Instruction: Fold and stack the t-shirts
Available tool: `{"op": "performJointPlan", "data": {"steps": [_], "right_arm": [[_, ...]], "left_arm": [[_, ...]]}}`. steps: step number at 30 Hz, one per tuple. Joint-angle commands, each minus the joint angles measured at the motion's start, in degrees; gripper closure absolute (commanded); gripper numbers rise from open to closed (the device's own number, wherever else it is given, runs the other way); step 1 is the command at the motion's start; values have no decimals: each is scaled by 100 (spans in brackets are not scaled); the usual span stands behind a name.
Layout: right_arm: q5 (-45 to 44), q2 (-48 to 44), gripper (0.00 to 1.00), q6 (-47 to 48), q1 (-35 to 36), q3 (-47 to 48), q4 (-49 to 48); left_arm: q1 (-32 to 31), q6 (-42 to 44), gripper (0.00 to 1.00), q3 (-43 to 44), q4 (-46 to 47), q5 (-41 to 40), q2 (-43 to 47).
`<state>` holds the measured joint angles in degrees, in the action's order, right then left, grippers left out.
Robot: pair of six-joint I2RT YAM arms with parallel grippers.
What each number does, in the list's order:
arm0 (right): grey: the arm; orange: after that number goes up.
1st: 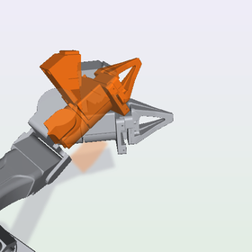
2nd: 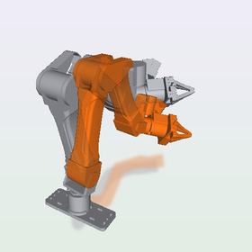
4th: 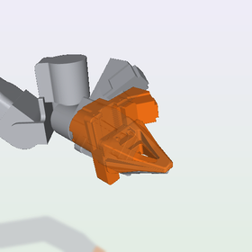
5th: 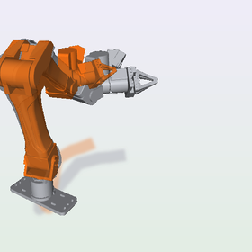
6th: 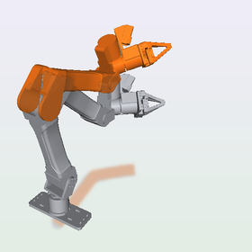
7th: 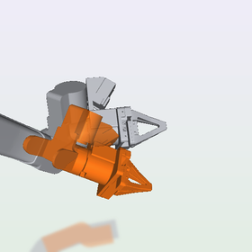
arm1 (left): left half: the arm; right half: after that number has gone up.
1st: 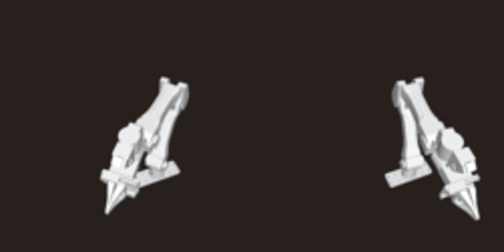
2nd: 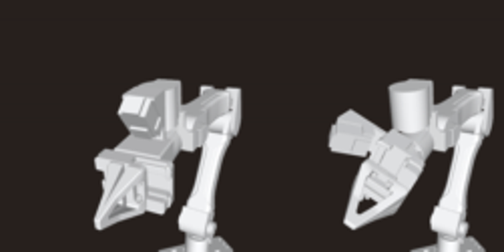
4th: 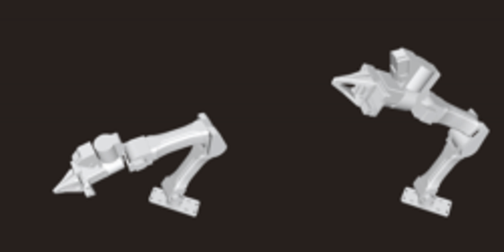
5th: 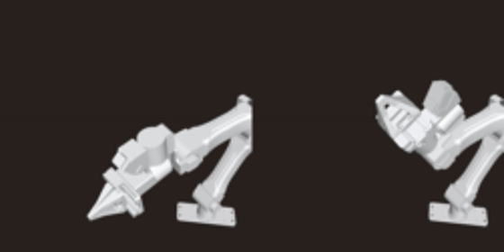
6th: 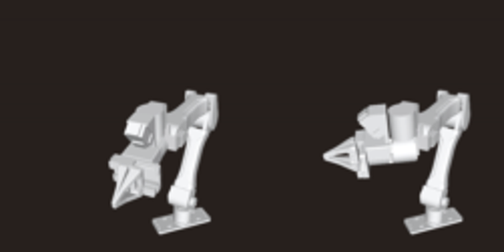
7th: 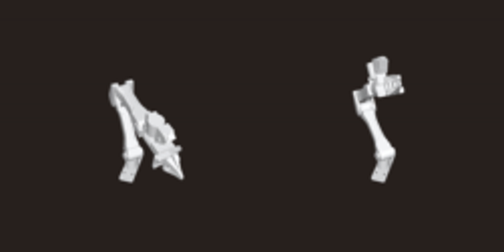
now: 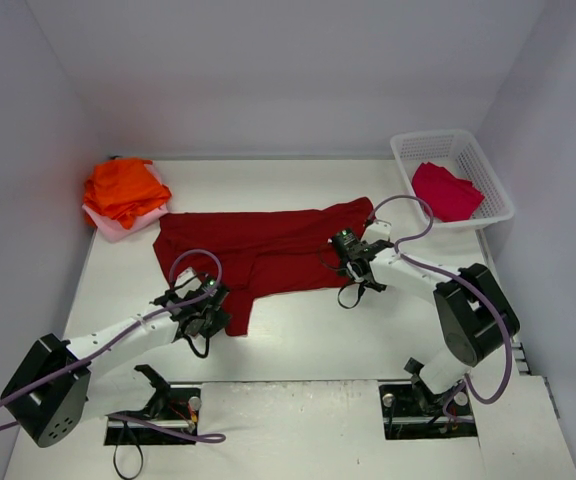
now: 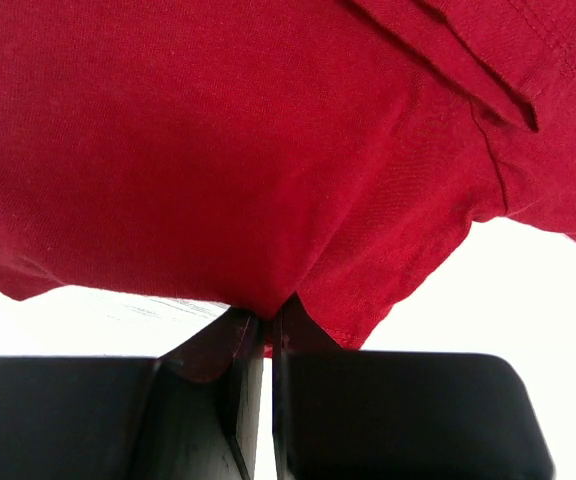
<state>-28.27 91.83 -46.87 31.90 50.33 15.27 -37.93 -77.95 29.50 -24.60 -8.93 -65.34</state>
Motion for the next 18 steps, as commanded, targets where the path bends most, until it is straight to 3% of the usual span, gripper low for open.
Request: {"op": "performJointPlan", "data": {"steps": [1,3,6,8,9,11,18], "right_arm": [[-231,-69,40,-103,-26,118,-6],[-249,-78,58,-94,-26,109,-6],[-240,-69,67,-112,-35,83,-6],[-205,-51,67,-147,-26,65,-6],[-196,-51,60,-164,-26,56,-6],[-187,-34,57,-199,-26,30,-15],[-135,45,58,-235,-8,-14,-76]], "left_arm": [[-39,78,100,135,-36,-135,136],[-39,87,100,153,-45,-144,136],[-39,96,100,162,-54,-144,153],[-39,96,100,162,-71,-144,188],[-47,87,100,170,-89,-153,206],[-39,96,100,179,-133,-162,276],[-39,114,100,188,-212,-206,347]]}}
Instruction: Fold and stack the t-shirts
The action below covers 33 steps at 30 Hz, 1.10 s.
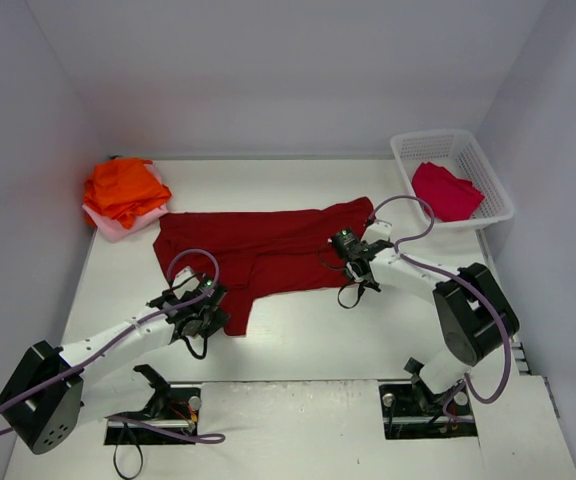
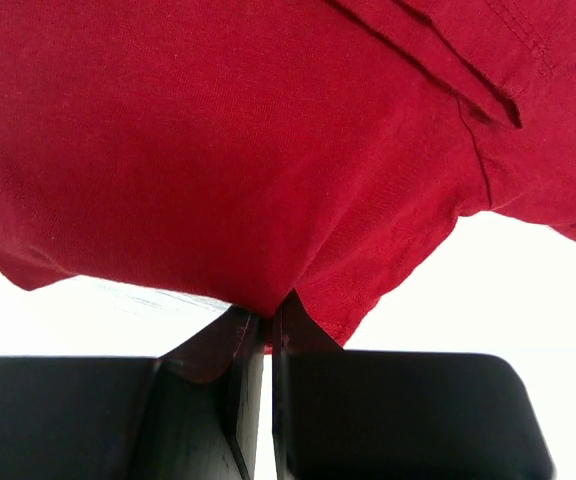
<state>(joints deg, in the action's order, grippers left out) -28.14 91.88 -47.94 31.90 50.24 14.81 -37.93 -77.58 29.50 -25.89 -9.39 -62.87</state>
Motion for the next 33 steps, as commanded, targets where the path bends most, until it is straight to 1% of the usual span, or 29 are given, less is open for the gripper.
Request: {"op": "performJointPlan", "data": {"steps": [1,11,13,15,16,17,22,23,24,33], "right_arm": [[-113,76,59,-128,-8,-5,-39],[-78,304,62,-224,123,-32,-154],[-60,366,66,-233,141,-49,-189],[-60,436,73,-242,159,-67,-206],[-51,463,74,-259,176,-67,-215],[-51,472,81,-259,185,-75,-233],[-42,560,94,-312,264,-76,-250],[-42,560,98,-312,264,-84,-250],[-51,542,100,-312,264,-76,-250],[-121,314,100,-119,264,91,-172]], "left_arm": [[-39,76,100,179,-92,-160,100],[-30,85,100,171,-109,-151,135],[-39,85,100,170,-109,-151,135],[-39,85,100,171,-118,-160,144],[-39,85,100,171,-118,-160,161],[-30,85,100,179,-118,-160,170],[-39,94,100,249,-258,-221,240],[-39,111,100,267,-320,-256,266],[-30,120,100,285,-355,-274,284],[-21,366,100,618,-628,-441,355]]}}
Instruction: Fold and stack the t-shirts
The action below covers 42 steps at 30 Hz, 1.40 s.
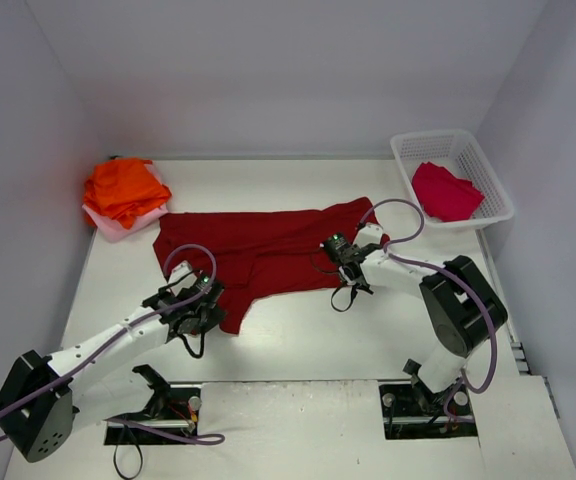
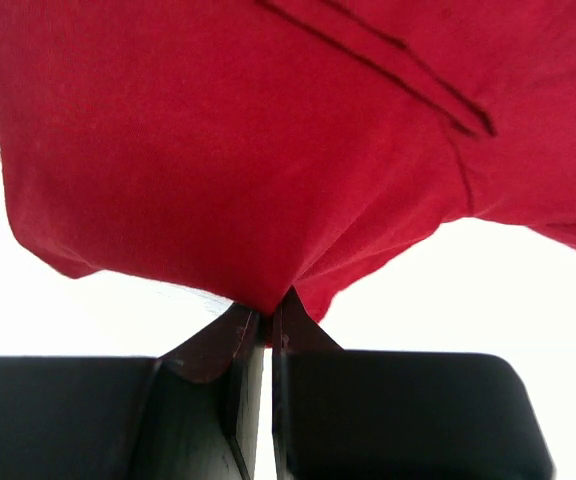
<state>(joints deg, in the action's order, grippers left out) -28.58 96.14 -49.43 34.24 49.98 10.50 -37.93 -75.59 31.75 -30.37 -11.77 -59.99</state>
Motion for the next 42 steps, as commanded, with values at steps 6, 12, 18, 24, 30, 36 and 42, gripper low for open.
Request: {"op": "performJointPlan", "data": {"steps": [6,12,18,24,30,36,42], "right_arm": [[-218,-244,100,179,13,451,470],[-245,-359,100,346,4,768,567],[-324,-394,100,618,-31,1154,664],[-385,-333,100,838,-119,1409,699],[-429,-122,100,979,-163,1708,699],[-464,98,100,1137,-189,1981,699],[-482,221,100,1234,-251,2165,699]], "left_arm": [[101,440,100,867,-408,-326,75],[541,888,100,1053,-329,-54,-30],[979,1336,100,1219,-276,183,-171],[1402,1758,100,1536,-268,403,-294],[1526,2048,100,1861,-320,500,-496],[1613,2242,100,2072,-285,553,-689],[1754,2558,100,2494,-303,632,-1041]]}}
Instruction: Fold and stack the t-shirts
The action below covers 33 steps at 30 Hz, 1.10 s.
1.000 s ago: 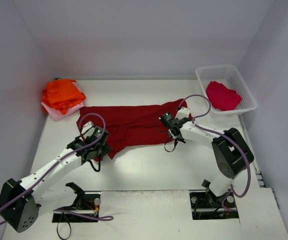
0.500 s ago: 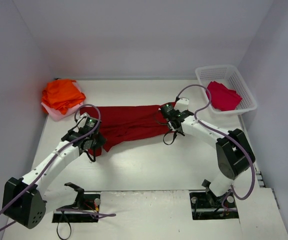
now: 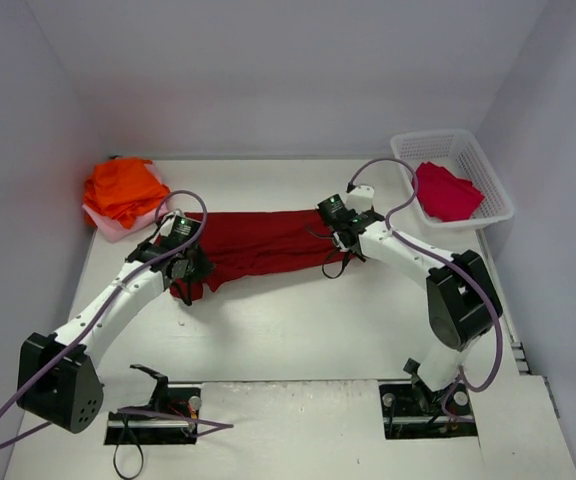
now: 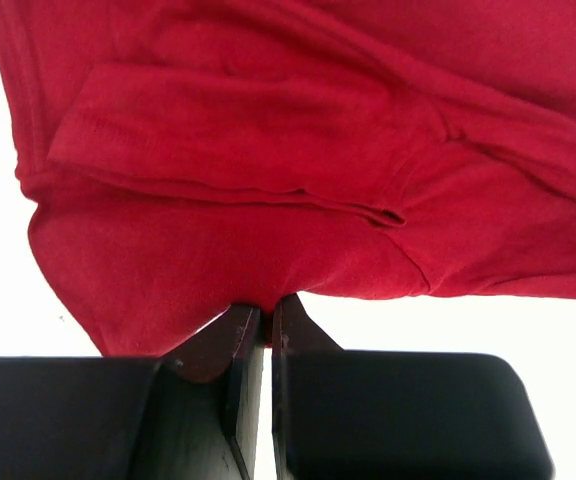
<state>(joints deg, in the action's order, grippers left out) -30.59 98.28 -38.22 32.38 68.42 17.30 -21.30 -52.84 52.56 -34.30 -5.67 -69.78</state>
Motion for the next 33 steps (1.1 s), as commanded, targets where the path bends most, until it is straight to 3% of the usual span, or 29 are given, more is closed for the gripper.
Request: {"op": "performJointPlan", "data": {"steps": [1,33], "right_arm": [[-290,16,100,121,-91,338,19],[-299,499,100,631,-399,1252,19]], "left_arm": [[100,309,100,509,91,40,-106],[724,1109,100,2004,135,409,-1459]]}}
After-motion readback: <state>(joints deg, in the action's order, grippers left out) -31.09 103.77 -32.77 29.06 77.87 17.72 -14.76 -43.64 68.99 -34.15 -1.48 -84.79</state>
